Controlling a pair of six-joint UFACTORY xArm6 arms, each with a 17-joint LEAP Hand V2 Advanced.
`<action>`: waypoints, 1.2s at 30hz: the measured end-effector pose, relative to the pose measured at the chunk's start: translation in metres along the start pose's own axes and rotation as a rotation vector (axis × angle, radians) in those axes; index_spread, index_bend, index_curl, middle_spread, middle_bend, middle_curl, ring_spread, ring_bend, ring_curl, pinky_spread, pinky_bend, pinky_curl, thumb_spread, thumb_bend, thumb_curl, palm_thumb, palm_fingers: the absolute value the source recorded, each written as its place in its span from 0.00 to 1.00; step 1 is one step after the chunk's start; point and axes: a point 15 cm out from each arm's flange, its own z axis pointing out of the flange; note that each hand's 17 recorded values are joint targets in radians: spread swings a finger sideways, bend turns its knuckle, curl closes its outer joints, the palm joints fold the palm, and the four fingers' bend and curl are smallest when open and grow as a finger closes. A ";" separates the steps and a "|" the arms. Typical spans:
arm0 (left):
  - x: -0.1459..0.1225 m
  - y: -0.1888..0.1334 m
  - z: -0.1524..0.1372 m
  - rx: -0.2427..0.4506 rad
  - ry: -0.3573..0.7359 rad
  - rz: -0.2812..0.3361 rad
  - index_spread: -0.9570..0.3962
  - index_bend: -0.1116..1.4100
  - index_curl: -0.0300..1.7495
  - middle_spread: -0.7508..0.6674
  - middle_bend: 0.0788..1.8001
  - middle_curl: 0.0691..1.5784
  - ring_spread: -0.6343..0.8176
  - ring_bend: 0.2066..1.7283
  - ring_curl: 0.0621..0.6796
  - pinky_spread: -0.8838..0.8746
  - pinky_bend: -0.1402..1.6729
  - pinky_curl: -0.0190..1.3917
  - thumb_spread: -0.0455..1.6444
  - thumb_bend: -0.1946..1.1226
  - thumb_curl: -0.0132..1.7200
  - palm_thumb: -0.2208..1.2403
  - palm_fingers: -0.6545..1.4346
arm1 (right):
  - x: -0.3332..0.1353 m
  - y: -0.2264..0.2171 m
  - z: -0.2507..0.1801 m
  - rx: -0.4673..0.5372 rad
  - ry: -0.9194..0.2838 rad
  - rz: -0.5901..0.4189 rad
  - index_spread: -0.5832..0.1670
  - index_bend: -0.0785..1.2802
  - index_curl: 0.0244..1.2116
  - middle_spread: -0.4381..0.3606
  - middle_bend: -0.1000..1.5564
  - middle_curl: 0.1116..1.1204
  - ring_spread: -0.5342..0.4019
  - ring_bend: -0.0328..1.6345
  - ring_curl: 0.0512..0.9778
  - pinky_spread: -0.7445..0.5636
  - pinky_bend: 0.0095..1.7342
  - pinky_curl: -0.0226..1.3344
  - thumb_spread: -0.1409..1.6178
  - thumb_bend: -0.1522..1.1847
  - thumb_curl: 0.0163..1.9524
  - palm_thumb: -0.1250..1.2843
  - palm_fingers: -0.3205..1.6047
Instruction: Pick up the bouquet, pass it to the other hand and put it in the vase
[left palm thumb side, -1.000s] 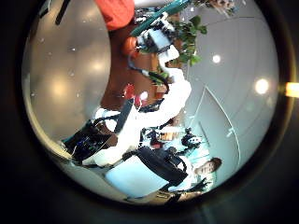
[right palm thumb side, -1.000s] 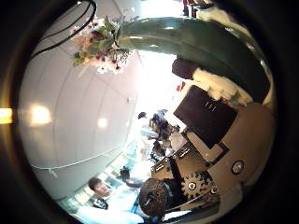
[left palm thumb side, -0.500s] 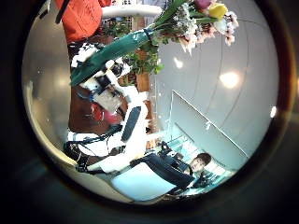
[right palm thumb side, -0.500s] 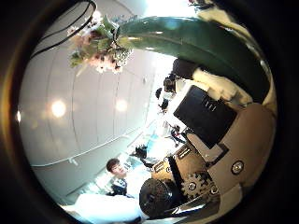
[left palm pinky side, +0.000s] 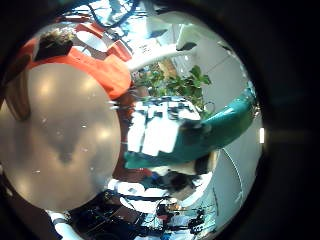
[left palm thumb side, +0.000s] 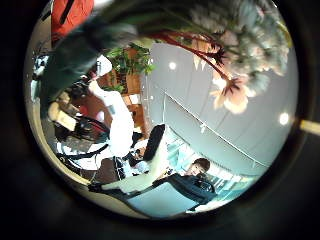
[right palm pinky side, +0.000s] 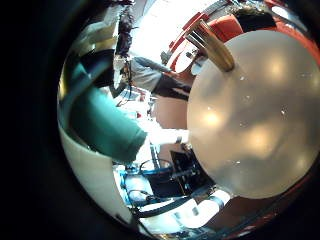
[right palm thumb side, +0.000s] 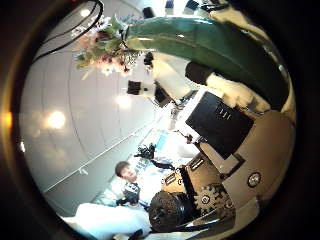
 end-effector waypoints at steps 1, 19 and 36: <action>0.000 0.000 0.000 0.000 0.000 0.000 0.86 0.18 0.19 0.79 0.10 0.20 0.81 0.22 0.24 0.78 0.20 0.23 0.60 0.13 0.20 0.35 0.42 | 0.001 0.000 0.003 -0.010 0.004 0.004 0.52 0.98 0.63 0.43 0.92 0.57 0.37 0.89 0.70 0.42 0.71 0.69 0.56 0.11 0.63 0.89 0.76; -0.013 -0.007 0.010 -0.056 0.036 -0.133 0.49 0.30 0.26 0.29 0.45 0.44 0.17 0.65 0.62 0.28 0.62 0.45 0.59 0.22 0.28 0.73 0.92 | 0.016 -0.006 0.021 -0.047 0.032 0.025 0.53 0.98 0.63 0.43 0.92 0.57 0.36 0.88 0.72 0.41 0.69 0.73 0.58 0.11 0.66 0.88 0.76; 0.044 -0.025 -0.019 0.075 -0.033 0.104 0.25 0.62 0.52 0.17 0.63 0.59 0.16 0.87 0.83 0.20 0.77 0.65 0.65 0.26 0.41 0.87 0.81 | 0.050 -0.004 -0.007 0.069 0.031 0.111 0.36 0.50 0.51 0.41 0.67 0.46 0.36 0.78 0.62 0.32 0.59 0.63 0.64 0.09 0.45 0.65 0.25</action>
